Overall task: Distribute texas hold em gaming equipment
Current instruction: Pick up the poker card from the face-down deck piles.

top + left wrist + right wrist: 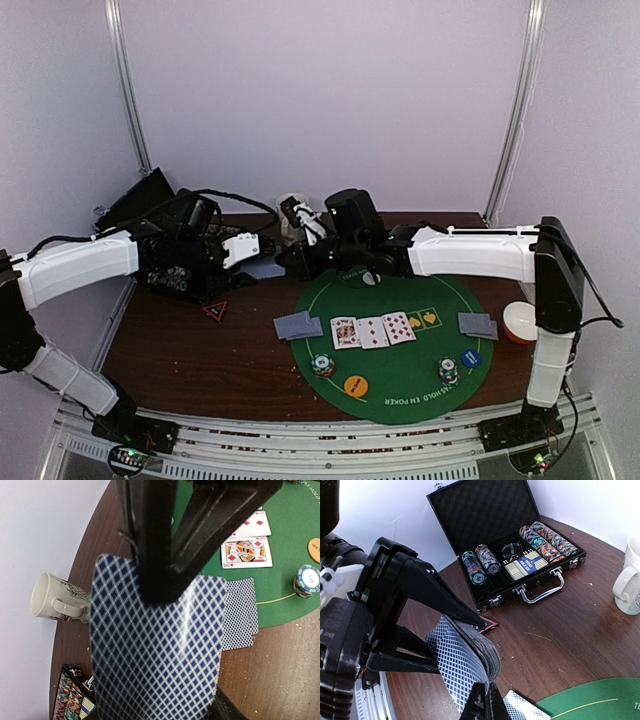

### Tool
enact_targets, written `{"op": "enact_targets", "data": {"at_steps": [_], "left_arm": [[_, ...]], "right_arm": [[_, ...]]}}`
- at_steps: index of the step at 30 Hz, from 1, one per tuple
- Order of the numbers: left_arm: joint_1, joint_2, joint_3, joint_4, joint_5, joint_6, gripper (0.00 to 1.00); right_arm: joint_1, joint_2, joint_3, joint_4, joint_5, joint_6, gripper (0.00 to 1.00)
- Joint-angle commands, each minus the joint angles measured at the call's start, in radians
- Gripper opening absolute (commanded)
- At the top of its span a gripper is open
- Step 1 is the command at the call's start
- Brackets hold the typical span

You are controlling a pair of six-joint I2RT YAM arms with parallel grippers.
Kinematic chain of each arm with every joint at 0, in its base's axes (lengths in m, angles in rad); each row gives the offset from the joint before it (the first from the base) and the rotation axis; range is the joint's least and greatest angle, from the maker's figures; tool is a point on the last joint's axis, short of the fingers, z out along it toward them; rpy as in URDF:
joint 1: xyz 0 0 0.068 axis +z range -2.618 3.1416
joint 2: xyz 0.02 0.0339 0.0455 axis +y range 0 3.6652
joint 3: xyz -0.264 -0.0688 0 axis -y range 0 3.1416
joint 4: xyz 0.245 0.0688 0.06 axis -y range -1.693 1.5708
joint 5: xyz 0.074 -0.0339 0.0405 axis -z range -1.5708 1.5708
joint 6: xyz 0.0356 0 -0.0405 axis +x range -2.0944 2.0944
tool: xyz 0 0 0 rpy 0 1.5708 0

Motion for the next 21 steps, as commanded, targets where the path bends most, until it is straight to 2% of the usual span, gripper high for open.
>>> {"op": "enact_targets", "data": {"at_steps": [1, 9, 14, 21], "left_arm": [[-0.005, -0.023, 0.004, 0.037, 0.011, 0.005, 0.5], [-0.004, -0.023, 0.005, 0.038, 0.015, 0.005, 0.5], [-0.004, -0.027, 0.005, 0.038, 0.01, 0.003, 0.5], [-0.004, -0.026, 0.004, 0.039, 0.009, 0.004, 0.5]], "right_arm": [[0.004, -0.053, 0.007, -0.059, 0.032, -0.036, 0.0], [0.004, -0.051, -0.008, -0.021, 0.017, -0.013, 0.0], [0.009, -0.014, 0.021, -0.008, -0.001, 0.012, 0.06], [0.012, -0.018, 0.03, -0.022, 0.012, -0.001, 0.07]]}}
